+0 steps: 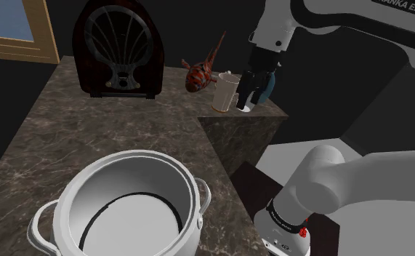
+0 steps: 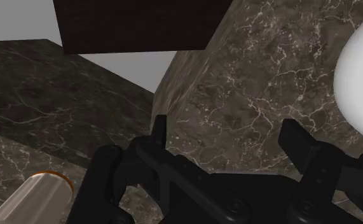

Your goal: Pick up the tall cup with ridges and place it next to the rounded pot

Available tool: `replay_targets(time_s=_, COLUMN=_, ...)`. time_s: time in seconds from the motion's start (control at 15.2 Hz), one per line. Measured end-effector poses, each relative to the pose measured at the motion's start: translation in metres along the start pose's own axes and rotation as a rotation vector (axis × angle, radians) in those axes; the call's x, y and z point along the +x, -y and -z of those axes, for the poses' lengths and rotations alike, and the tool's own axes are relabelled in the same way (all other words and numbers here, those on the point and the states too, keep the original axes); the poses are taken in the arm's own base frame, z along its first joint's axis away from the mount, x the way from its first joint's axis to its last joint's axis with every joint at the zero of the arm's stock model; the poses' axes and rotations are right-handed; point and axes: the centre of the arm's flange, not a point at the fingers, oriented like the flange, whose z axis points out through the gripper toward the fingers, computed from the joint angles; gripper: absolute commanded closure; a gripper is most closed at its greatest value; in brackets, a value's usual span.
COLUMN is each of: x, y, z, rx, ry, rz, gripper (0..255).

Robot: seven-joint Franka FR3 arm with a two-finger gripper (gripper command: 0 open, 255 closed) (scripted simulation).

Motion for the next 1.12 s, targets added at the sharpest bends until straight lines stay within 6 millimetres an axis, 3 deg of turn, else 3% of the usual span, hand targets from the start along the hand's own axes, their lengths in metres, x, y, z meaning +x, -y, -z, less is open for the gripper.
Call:
replay_targets(time_s=0.33, x=0.026, y=-0.024, z=-0.002, rx=-0.019, ry=-0.001, rz=0.012, gripper=0)
replay_targets(time_s=1.12, x=0.140, y=-0.124, z=-0.005, rx=-0.098, ry=-0.007, rz=0.061, gripper=0)
